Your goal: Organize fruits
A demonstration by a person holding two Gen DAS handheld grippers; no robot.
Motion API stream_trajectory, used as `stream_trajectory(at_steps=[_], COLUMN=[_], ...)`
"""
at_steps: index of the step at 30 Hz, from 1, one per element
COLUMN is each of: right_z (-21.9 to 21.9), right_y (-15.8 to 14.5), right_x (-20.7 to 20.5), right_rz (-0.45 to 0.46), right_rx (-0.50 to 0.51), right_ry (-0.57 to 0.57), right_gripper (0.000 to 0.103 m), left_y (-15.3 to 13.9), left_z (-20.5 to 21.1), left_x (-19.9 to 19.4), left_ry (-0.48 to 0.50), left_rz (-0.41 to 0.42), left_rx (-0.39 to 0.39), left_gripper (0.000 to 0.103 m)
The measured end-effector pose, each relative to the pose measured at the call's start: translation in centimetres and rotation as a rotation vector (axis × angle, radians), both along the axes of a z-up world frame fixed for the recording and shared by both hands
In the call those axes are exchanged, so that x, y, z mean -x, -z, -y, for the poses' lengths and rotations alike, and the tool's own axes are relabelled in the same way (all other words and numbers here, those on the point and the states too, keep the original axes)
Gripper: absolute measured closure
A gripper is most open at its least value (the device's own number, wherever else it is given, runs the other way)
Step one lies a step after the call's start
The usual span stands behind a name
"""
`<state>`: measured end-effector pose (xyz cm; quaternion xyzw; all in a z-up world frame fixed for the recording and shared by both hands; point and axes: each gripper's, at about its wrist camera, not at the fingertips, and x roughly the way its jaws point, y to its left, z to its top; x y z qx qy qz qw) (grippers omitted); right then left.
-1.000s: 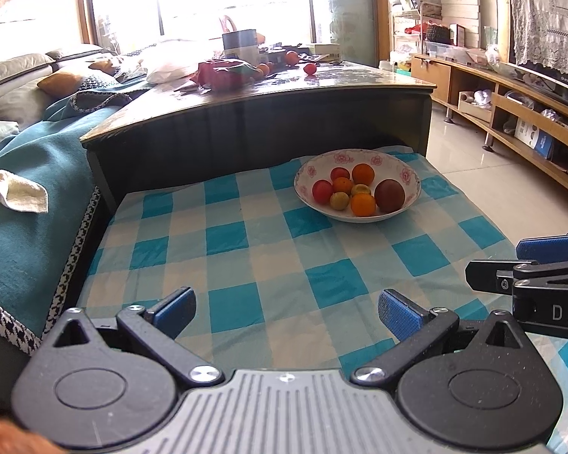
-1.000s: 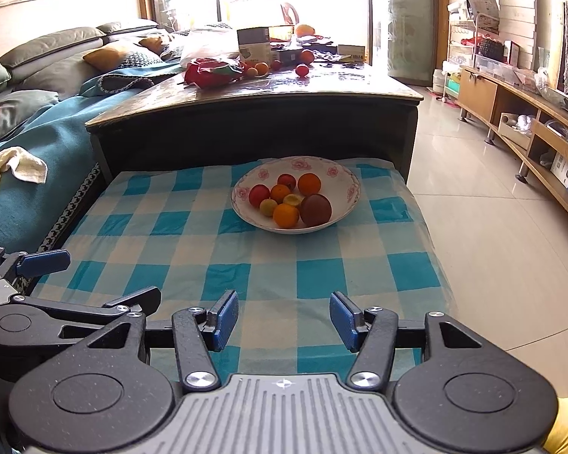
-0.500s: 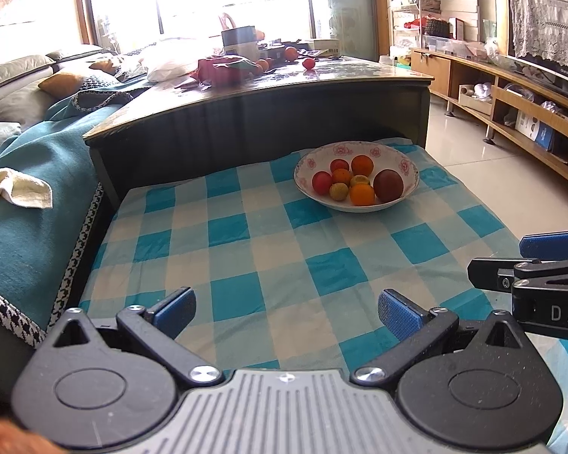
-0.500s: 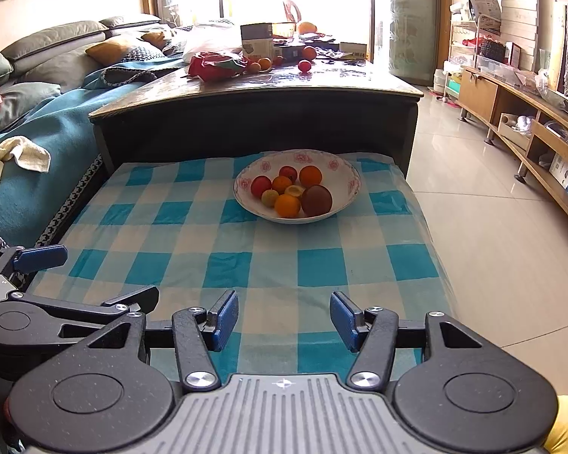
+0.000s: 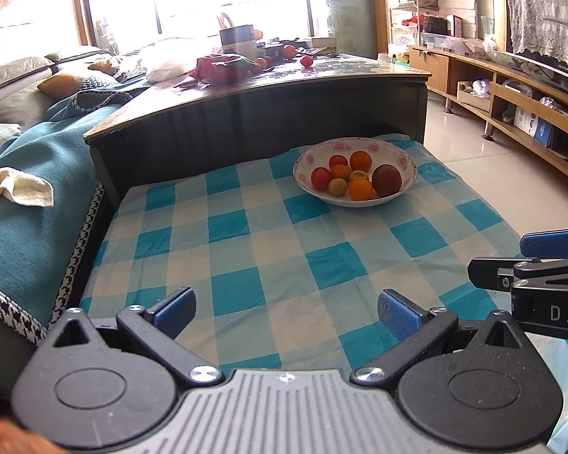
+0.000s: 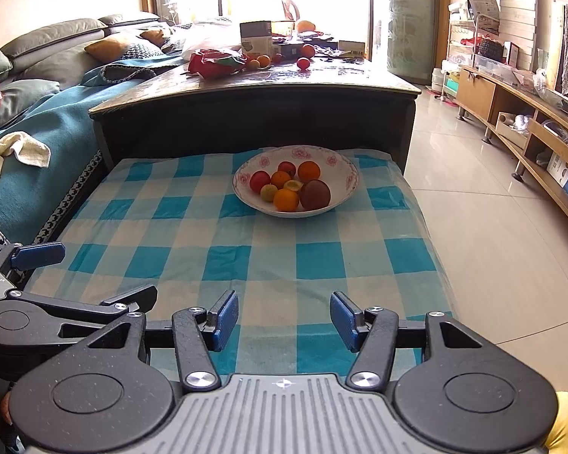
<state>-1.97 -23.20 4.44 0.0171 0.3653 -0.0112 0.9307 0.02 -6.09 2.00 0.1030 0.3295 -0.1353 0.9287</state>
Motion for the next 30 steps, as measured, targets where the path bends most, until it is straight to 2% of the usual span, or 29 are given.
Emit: stream_trajectory(at_steps=[17, 30], right_z=[-0.20, -0.37], right_y=[0.18, 0.33], right_x=[0.43, 0.82], right_rz=[-0.009, -0.008], right_rx=[0.003, 0.006], right_ry=[0.001, 0.000], right_gripper=[0.053, 0.052], left_y=[0.25, 0.06], left_z=[-0.18, -0.16], left_x=[0.23, 0.72], left_ry=[-0.001, 0.005], left_rz=[-0.017, 0.024], left_rx=[0.000, -0.019], left_gripper=[0.000, 0.000])
